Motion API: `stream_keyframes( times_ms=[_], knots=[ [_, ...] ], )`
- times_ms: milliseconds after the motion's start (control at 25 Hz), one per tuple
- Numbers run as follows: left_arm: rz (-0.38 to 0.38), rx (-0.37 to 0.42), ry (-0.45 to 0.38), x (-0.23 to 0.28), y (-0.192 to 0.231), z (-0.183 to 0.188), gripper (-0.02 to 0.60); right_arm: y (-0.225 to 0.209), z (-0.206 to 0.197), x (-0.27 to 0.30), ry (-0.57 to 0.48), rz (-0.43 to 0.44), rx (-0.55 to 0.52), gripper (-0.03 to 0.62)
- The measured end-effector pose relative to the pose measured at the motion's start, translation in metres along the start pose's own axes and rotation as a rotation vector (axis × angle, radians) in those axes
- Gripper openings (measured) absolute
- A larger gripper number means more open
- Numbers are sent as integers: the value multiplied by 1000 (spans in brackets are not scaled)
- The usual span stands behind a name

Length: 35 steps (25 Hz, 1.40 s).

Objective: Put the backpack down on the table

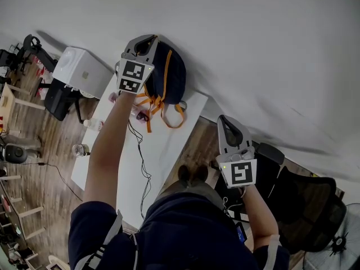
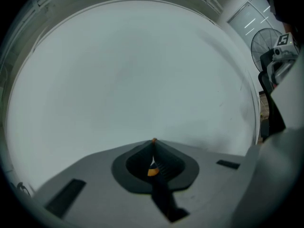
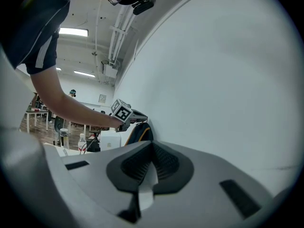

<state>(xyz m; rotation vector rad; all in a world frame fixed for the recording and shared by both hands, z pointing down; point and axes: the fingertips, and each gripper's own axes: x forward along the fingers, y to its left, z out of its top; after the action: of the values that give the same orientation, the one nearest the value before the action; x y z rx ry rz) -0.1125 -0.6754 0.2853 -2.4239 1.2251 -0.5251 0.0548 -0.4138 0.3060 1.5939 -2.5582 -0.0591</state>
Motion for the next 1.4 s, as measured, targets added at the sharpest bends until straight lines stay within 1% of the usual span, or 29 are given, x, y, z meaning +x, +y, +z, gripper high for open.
stream_keyframes(
  times_ms=[280,440,520,720,1000,1240,1400],
  knots=[
    [-2,-24,-3,1,1,-4,12,0,-4,4,8,14,-3,2],
    [12,-35,-12,-3,5,-1,25,0,2,10,-1,18,-19,2],
    [27,-36,-21,-6,8,2,44,0,6,12,-13,21,-25,2],
    [23,-20,-19,-8,8,3,51,4,4,19,-23,40,-31,2],
    [32,-27,-37,-17,12,4,97,9,-1,30,-12,60,-38,2],
    [20,-32,-44,-24,9,6,163,11,-3,32,-4,64,-33,2],
    [29,-40,-55,-31,10,9,194,13,-2,31,1,70,-43,2]
  ],
)
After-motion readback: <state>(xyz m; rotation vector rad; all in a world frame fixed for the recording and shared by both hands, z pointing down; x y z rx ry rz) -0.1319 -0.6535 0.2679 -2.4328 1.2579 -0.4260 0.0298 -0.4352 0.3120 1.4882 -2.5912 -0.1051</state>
